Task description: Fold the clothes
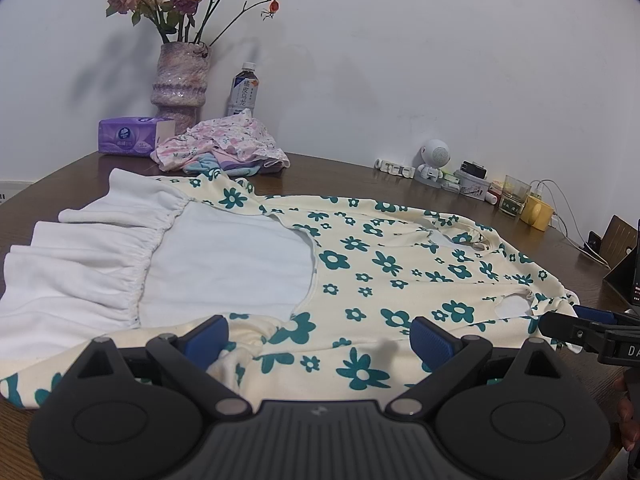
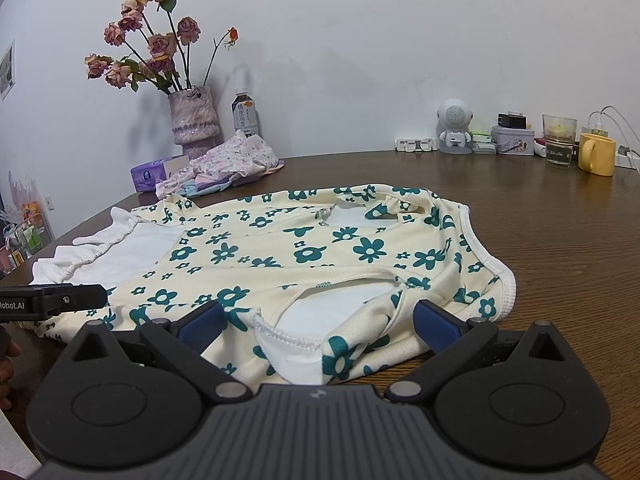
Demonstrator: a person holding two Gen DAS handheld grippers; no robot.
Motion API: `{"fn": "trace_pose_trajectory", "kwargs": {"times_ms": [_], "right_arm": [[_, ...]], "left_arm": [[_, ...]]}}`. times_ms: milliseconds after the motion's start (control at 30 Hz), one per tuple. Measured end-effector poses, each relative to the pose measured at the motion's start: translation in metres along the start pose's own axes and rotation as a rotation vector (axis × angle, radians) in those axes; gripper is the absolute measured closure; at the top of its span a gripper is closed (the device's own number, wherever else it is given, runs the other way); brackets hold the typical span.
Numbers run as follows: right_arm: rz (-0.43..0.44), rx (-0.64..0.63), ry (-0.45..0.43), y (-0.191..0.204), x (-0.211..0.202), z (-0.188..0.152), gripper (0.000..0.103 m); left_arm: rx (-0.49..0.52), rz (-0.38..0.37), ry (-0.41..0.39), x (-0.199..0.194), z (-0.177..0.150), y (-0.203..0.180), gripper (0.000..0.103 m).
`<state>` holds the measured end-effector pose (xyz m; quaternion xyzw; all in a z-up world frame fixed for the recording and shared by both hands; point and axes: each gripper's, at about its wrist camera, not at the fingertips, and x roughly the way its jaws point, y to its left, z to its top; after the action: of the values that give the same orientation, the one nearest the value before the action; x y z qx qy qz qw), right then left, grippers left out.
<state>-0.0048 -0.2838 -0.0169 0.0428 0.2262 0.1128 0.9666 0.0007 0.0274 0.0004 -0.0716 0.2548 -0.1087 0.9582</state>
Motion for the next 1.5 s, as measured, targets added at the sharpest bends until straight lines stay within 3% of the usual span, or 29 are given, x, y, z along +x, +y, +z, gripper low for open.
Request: {"fn": "trace_pose_trajectory", "kwargs": {"times_ms": [1500], "right_arm": [[0.004,0.007,-0.005,-0.0009,-0.0005,-0.0003,0.000]], "left_arm": [[-0.012,-0.005,-0.003,-0.0006,0.0000,0.0015,0.006]]}}
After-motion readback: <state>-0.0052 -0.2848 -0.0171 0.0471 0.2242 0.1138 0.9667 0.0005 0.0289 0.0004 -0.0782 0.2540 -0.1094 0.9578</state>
